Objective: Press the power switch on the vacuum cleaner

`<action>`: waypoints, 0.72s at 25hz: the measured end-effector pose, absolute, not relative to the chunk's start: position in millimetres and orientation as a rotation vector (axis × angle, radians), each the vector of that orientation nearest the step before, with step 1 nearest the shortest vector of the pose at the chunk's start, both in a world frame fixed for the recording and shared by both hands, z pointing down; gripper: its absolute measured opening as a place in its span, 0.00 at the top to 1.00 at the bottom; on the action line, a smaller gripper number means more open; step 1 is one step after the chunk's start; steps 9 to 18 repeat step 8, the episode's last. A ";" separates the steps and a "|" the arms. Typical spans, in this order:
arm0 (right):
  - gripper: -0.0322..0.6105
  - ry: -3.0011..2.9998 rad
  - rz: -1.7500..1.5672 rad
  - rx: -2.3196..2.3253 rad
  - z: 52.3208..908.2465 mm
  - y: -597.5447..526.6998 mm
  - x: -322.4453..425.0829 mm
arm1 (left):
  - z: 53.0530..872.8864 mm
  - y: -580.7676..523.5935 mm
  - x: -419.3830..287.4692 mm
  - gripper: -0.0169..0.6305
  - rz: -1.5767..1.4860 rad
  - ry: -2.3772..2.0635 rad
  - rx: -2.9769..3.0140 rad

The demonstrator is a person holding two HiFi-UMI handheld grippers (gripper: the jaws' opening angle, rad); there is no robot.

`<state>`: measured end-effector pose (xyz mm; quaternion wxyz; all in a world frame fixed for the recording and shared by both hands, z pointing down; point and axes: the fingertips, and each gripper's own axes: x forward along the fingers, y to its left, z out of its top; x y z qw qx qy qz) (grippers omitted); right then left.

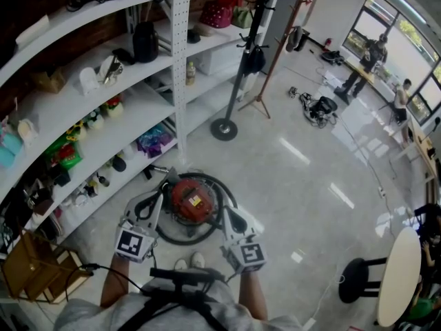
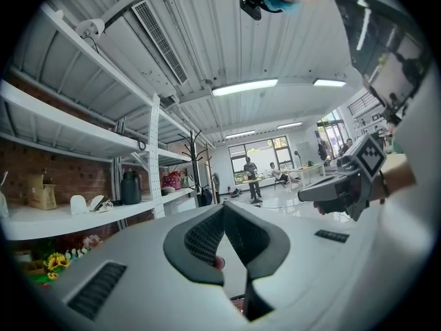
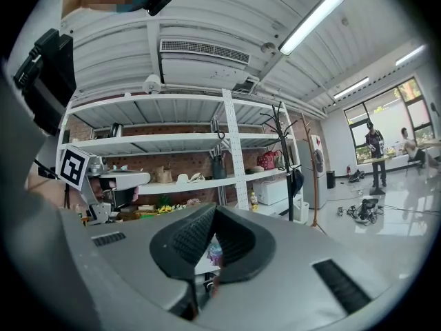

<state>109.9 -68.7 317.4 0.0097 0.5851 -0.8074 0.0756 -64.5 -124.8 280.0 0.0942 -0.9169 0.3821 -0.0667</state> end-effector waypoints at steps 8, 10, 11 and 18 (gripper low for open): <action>0.93 -2.531 0.227 1.815 318.8 -66.2 111.0 | 281.2 -120.4 -59.7 0.96 -0.205 1.132 -2.727; 0.93 -2.531 0.227 1.815 318.8 -66.2 111.0 | 281.2 -120.4 -59.7 0.96 -0.205 1.132 -2.727; 0.93 -2.531 0.227 1.815 318.8 -66.2 111.0 | 281.2 -120.4 -59.7 0.96 -0.205 1.132 -2.727; 0.93 -2.531 0.227 1.815 318.8 -66.2 111.0 | 281.2 -120.4 -59.7 0.96 -0.205 1.132 -2.727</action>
